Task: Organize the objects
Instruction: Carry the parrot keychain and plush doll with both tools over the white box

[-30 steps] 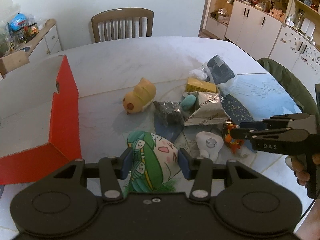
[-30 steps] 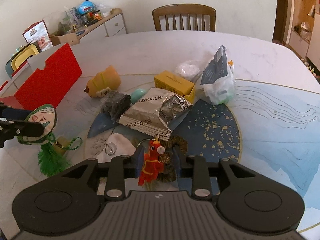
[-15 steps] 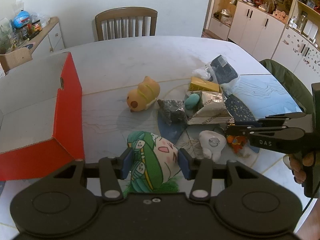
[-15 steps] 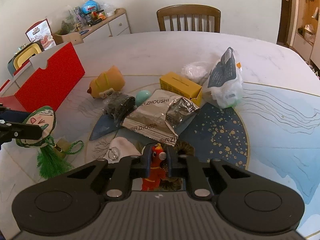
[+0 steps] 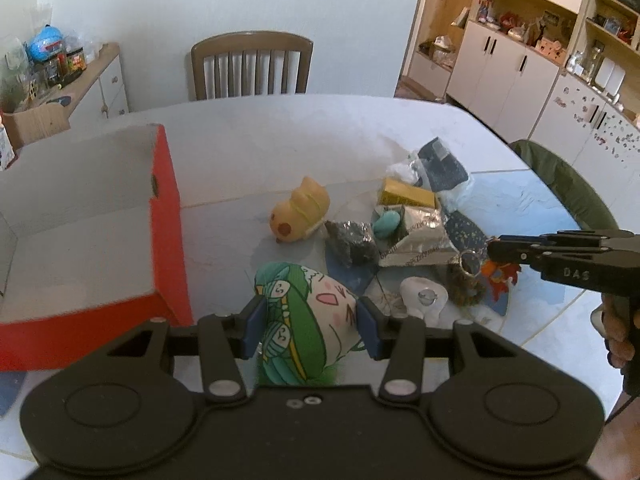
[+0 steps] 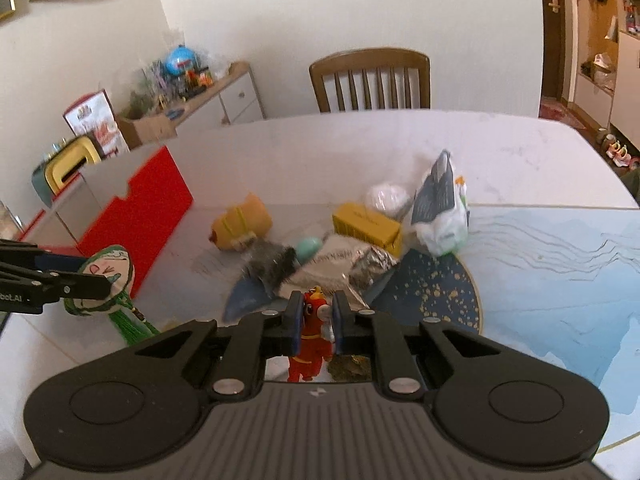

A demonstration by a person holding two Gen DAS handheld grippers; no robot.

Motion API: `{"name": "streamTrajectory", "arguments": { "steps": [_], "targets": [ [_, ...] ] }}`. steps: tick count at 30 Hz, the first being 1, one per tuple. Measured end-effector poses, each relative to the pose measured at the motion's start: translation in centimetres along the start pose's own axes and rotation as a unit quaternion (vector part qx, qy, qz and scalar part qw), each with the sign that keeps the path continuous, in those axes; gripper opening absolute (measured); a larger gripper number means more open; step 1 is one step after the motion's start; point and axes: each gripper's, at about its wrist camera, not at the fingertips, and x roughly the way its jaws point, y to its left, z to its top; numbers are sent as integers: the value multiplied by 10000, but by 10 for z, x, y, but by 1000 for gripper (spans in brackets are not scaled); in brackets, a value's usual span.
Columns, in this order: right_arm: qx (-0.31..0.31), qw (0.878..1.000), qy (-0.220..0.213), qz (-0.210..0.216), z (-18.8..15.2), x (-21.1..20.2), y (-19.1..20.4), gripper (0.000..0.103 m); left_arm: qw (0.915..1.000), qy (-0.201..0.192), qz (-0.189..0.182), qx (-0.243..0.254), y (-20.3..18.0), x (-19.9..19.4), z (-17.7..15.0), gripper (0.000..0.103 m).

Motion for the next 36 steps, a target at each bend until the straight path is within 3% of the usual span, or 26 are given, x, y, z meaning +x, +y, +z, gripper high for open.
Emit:
{"name": "streamTrajectory", "arguments": {
  "steps": [8, 17, 28, 36],
  "targets": [
    [-147, 9993, -264, 236, 34, -26, 49, 14, 9995, -250, -184, -19, 35, -37, 21, 47],
    [-506, 9956, -363, 702, 76, -16, 126, 14, 9982, -590, 63, 11, 90, -72, 44, 47],
    [-1003, 9892, -296, 1026, 110, 37, 227, 14, 9961, -669, 537, -184, 174, -78, 58, 47],
    [-985, 9879, 13, 1200, 115, 92, 272, 14, 9948, -602, 798, -187, 224, -67, 59, 47]
  ]
}}
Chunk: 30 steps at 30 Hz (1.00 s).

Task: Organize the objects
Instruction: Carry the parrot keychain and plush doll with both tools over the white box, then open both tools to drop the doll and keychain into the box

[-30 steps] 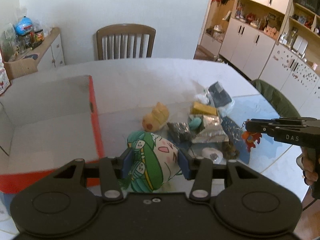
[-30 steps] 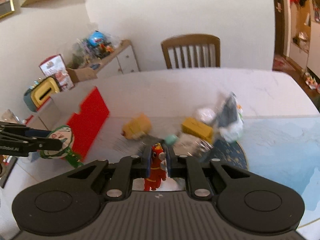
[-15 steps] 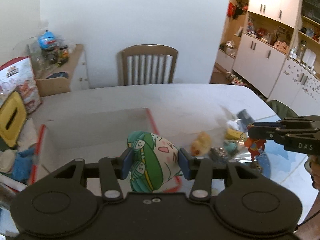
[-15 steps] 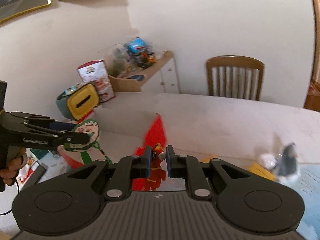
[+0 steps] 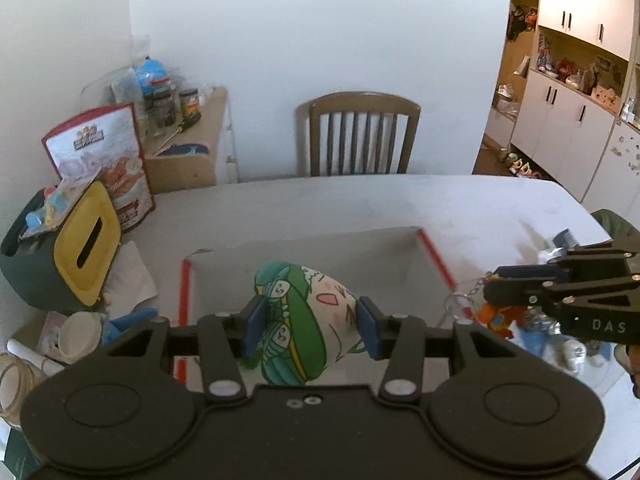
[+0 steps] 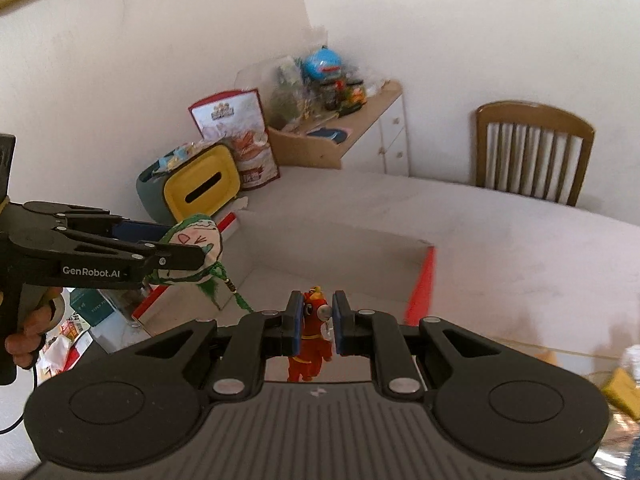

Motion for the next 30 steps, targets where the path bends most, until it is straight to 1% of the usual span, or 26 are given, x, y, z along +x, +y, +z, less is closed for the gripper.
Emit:
{"name": "streamTrajectory", "arguments": {
  "steps": [3, 6, 12, 15, 16, 17, 21, 24, 27, 30],
  "targets": [
    [-16, 9999, 134, 19, -1, 25, 10, 14, 9998, 180, -14, -34, 10, 14, -8, 47],
    [34, 9995, 311, 8, -4, 49, 15, 14, 9992, 389, -17, 43, 17, 31, -17, 47],
    [-84, 9967, 804, -99, -19, 90, 22, 14, 9967, 753, -99, 298, 21, 58, -33, 47],
    [-118, 9947, 1012, -161, -28, 106, 22, 14, 9933, 1007, -219, 521, 19, 70, -41, 47],
    [-133, 9939, 1081, -195, -31, 110, 22, 14, 9920, 1087, -259, 587, 18, 73, -44, 47],
    [-145, 9932, 1134, -203, -31, 114, 22, 14, 9889, 1279, -317, 693, 16, 76, -46, 47],
    [-184, 9899, 1385, -244, -38, 127, 23, 14, 9831, 1595, -382, 811, 13, 90, -54, 48],
    [-202, 9869, 1572, -303, -43, 135, 23, 14, 9783, 1831, -352, 904, 12, 100, -59, 48],
    [-187, 9845, 1704, -356, -47, 139, 22, 14, 9759, 1969, -401, 851, 14, 104, -61, 48],
    [-136, 9846, 1705, -355, -46, 139, 21, 14, 9736, 2096, -447, 792, 16, 108, -62, 49]
  ]
}}
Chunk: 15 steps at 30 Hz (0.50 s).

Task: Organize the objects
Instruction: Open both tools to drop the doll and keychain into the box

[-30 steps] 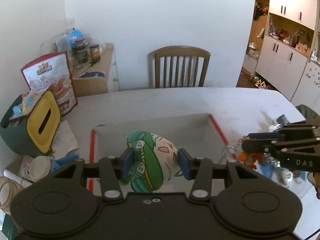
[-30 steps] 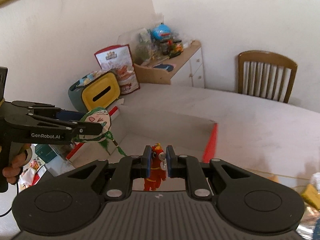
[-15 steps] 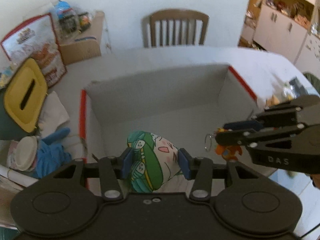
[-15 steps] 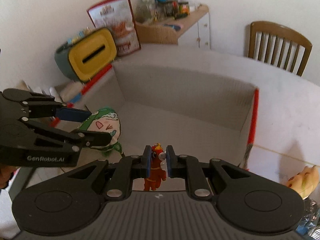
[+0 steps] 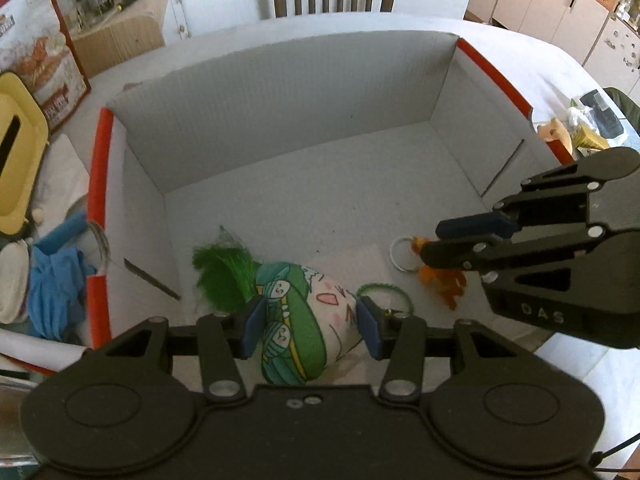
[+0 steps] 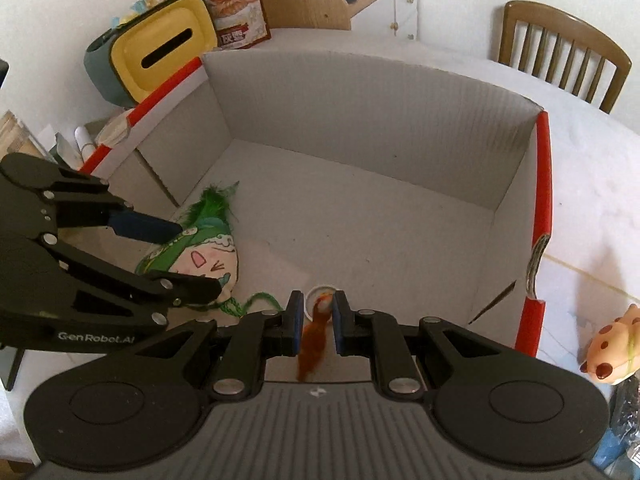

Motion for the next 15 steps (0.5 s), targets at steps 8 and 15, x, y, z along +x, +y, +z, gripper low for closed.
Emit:
{"name": "streamTrajectory", "arguments": {
  "steps": [8, 15],
  "targets": [
    [135, 9999, -40, 4, 3, -6, -4, 15, 9998, 146, 3, -138, 5, 5, 0, 53],
    [277, 9991, -274, 164, 1, -24, -4, 15, 9995, -99, -60, -283, 7, -8, -7, 61]
  ]
}}
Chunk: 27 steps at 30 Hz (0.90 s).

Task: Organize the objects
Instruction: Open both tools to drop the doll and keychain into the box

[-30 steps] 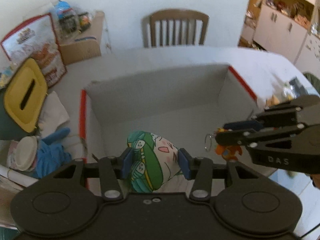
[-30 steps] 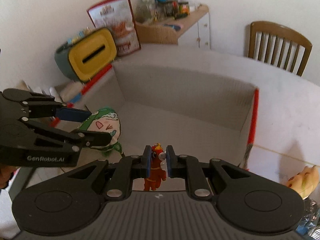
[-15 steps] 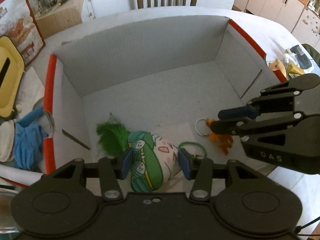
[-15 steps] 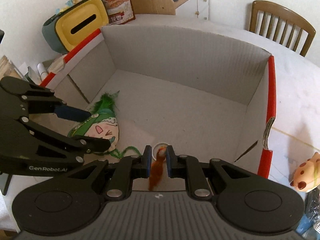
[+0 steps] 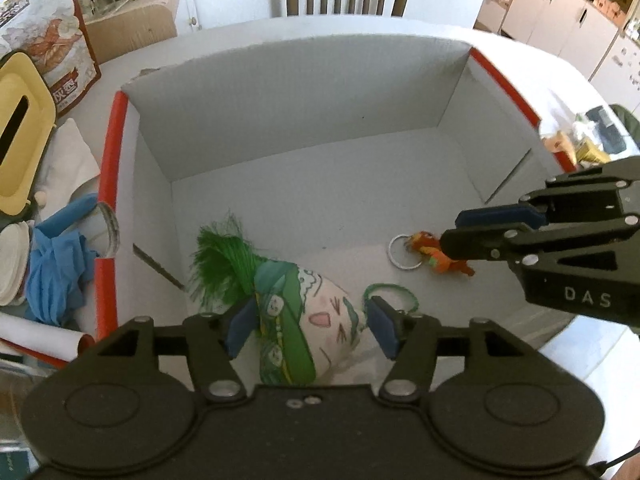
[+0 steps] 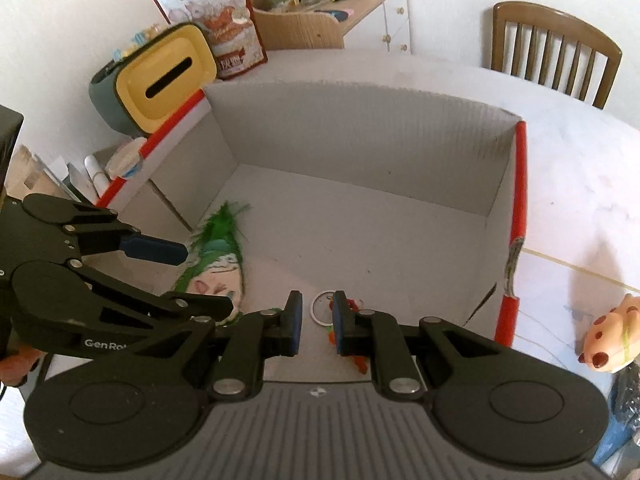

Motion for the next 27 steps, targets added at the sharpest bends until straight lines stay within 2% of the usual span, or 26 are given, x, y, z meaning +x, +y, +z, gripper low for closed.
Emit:
{"name": "streamTrajectory", "arguments": {
  "steps": [13, 17, 22, 27],
  "targets": [
    [134, 9989, -443, -98, -8, -48, 1, 15, 9971, -752, -95, -118, -10, -47, -3, 64],
    [165, 9981, -574, -157, -14, -64, 0, 15, 9943, -1068, -18, -31, -20, -64, -3, 71],
    [305, 9961, -807, -169, -22, -88, -2, 17, 9909, -1348, -51, -10, -31, -85, -4, 71],
    [350, 9932, -1093, -183, -31, -117, -3, 26, 9871, -1592, -127, 67, -46, -103, -6, 76]
  ]
}}
